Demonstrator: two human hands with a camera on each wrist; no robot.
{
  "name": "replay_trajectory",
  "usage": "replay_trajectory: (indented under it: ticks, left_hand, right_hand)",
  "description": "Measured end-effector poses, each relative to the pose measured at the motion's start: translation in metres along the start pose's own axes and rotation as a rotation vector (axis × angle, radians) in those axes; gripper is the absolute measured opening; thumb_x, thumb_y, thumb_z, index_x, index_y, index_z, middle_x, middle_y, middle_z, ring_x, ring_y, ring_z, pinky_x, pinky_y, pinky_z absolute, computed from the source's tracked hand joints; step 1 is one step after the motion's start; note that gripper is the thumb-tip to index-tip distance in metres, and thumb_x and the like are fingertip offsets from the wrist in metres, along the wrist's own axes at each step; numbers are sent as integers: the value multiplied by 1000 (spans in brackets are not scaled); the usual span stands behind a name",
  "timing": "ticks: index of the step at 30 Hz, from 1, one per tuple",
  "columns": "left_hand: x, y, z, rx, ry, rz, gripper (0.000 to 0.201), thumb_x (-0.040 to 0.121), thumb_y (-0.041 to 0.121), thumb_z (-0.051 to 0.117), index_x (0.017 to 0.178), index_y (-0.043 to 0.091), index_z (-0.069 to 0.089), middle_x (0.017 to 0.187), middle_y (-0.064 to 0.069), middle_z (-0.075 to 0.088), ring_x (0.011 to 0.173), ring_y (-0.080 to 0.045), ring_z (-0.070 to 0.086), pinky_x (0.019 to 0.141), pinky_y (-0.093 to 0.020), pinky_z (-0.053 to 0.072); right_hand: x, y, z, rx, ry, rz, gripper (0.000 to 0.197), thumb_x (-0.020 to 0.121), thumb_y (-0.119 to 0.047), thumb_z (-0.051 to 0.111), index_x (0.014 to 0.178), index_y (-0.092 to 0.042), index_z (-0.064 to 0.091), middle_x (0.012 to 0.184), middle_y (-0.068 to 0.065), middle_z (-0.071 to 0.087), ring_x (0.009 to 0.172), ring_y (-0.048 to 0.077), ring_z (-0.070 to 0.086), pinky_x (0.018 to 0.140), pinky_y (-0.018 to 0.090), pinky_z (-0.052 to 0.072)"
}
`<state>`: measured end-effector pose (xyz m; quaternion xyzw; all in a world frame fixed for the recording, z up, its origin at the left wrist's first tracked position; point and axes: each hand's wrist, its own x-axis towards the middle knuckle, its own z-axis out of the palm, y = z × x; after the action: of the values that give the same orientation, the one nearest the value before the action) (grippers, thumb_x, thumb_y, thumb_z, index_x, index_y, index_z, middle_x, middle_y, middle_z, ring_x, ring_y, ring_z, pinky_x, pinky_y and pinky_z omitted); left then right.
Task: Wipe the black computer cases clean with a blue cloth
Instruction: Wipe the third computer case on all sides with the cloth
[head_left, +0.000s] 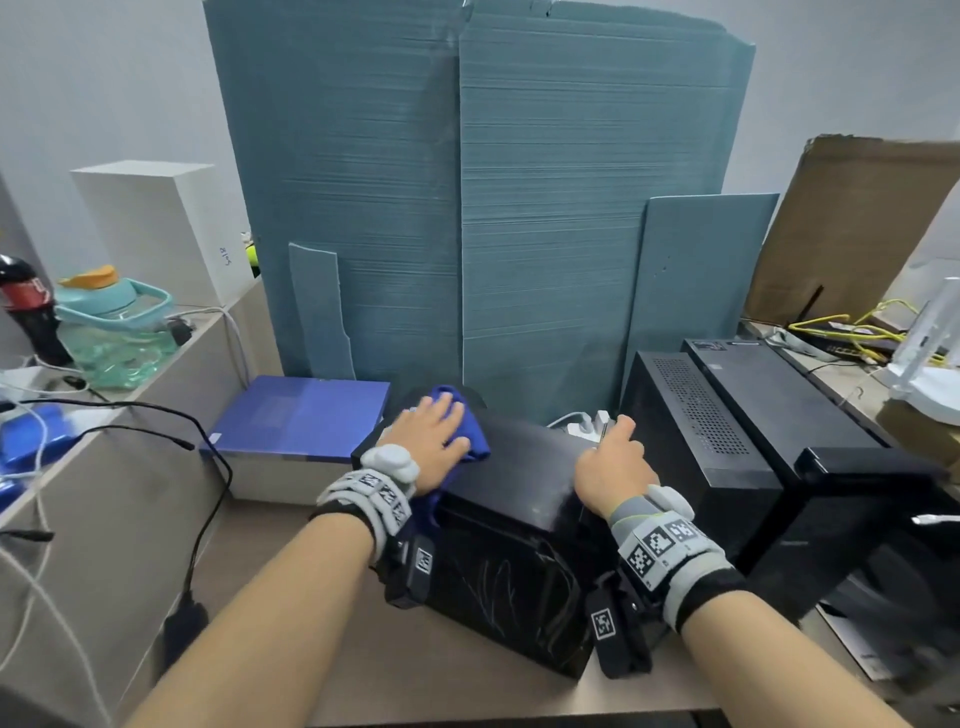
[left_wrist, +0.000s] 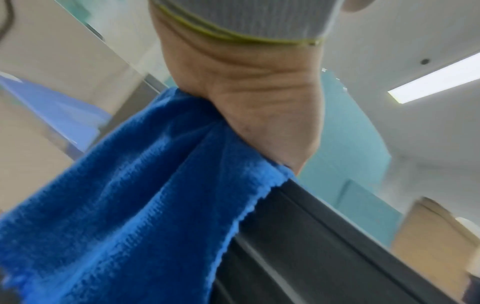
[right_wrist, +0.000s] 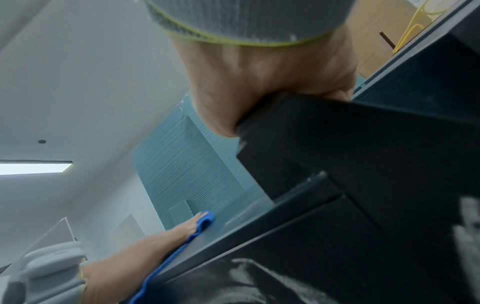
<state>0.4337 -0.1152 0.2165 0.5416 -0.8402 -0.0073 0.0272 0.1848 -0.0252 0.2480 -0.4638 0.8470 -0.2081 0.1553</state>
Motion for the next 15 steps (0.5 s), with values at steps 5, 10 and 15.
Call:
replay_trajectory:
  ticks: [5, 10, 15]
  left_hand:
    - [0, -50, 16, -135, -15, -369, 62, 106, 43, 24, 161, 17, 13, 168, -15, 5, 154, -31, 7, 124, -44, 13]
    - [-2, 5, 13, 132, 136, -240, 56, 99, 39, 29, 138, 2, 43, 138, -17, 47, 127, -34, 40, 105, -45, 38]
    - [-4, 95, 21, 80, 109, 257, 55, 99, 35, 26, 141, 2, 40, 140, -15, 46, 127, -34, 39, 107, -45, 37]
  right_hand:
    - [-4, 4, 1, 50, 55, -33, 60, 96, -16, 39, 153, -13, 19, 136, 19, 53, 110, 42, 59, 93, 45, 42]
    - [-1, 1, 1, 50, 75, -16, 58, 93, -17, 39, 149, -12, 24, 134, 22, 54, 110, 44, 57, 94, 47, 40]
    - [2, -1, 1, 42, 44, -25, 57, 93, -16, 39, 148, -12, 26, 137, 25, 52, 112, 45, 57, 96, 48, 40]
